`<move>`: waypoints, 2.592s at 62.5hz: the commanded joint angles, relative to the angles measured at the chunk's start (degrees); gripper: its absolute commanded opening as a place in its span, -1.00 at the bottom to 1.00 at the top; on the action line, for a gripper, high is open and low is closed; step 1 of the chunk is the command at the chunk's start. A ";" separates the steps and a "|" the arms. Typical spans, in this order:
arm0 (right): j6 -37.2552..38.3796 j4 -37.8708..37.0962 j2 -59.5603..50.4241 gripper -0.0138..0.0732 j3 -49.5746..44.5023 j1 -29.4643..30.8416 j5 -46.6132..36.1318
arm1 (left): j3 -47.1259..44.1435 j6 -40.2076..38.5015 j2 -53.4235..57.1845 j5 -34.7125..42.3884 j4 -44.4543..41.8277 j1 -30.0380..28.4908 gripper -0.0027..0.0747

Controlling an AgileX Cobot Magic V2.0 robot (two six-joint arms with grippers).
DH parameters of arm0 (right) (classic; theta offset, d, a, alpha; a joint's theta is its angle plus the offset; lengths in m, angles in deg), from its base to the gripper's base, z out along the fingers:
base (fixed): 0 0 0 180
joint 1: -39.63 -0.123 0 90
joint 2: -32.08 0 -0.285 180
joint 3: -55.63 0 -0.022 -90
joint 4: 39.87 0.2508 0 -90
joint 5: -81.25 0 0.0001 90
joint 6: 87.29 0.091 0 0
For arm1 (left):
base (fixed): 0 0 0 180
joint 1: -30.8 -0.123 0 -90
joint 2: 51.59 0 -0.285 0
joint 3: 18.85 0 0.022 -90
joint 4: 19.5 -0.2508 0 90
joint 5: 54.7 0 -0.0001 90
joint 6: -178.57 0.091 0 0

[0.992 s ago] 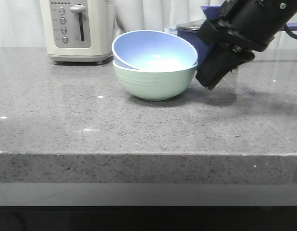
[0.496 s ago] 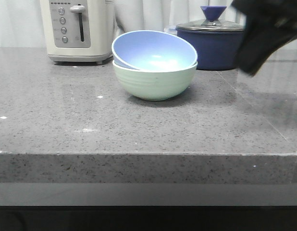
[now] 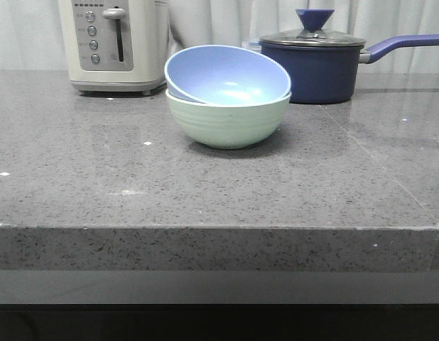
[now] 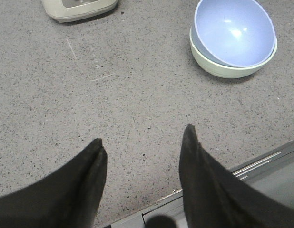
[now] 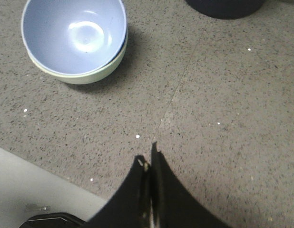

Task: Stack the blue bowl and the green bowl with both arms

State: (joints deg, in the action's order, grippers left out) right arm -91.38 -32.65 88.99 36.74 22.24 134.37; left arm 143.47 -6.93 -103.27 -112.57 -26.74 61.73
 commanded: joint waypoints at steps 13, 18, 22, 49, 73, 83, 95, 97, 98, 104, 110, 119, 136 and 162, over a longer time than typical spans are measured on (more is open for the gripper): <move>0.92 -0.45 -11.43 -0.83 -5.08 0.05 -3.64 | 1.27 -0.73 0.28 4.10 -0.51 0.43 -0.02; 0.92 -0.45 -12.62 -0.83 -5.54 0.05 -3.43 | 1.27 -0.73 0.28 4.10 -0.51 0.43 -0.02; 0.92 -0.45 -12.85 -0.83 -5.54 0.05 -3.25 | 1.27 -0.73 0.28 4.10 -0.51 0.43 -0.07; 0.92 -0.40 -12.85 -0.83 -5.54 0.05 -3.44 | 1.27 -0.73 0.28 4.10 -0.51 0.43 -0.98; 0.92 -0.40 -12.85 -0.83 -5.54 0.05 -3.44 | 1.27 -0.73 0.28 4.10 -0.51 0.43 -0.98; 0.92 -0.40 -12.85 -0.83 -5.54 0.05 -3.44 | -1.88 -0.73 3.12 7.79 0.58 -0.68 -0.98; 0.92 -0.40 -12.85 -0.83 -5.54 0.05 -3.33 | -13.06 -0.37 12.60 19.22 -1.61 -11.51 -0.98; 0.92 -0.40 -12.85 -0.83 -5.54 0.05 -3.28 | -15.74 -0.37 14.59 21.00 -1.61 -13.70 -0.98; 0.92 -0.40 -12.85 -0.83 -5.54 0.05 -3.28 | -16.87 -0.37 15.40 21.86 -1.61 -14.54 -0.98; 0.92 -0.40 -12.85 -0.83 -5.54 0.05 -3.28 | -25.35 -0.37 21.18 28.99 -1.12 -19.01 -0.98; 0.92 -0.40 -12.85 -0.83 -5.54 0.05 -3.28 | -34.56 -0.37 26.86 38.34 0.08 -22.21 -0.98; 0.92 -0.40 -12.85 -0.83 -5.54 0.05 -3.28 | -46.48 -0.37 35.45 49.93 4.88 -24.77 -0.98; 0.92 -0.40 -12.85 -0.83 -5.54 0.05 -3.28 | -57.77 -0.37 44.63 54.12 12.33 -27.82 -0.98; 0.92 -0.40 -12.75 -0.83 -5.54 0.05 -3.25 | -60.05 -0.15 45.30 59.11 11.84 -27.82 -0.98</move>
State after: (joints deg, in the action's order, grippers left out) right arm -90.26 -32.76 76.17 29.80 22.24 134.62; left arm 83.64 -6.96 -59.08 -58.87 -15.11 34.07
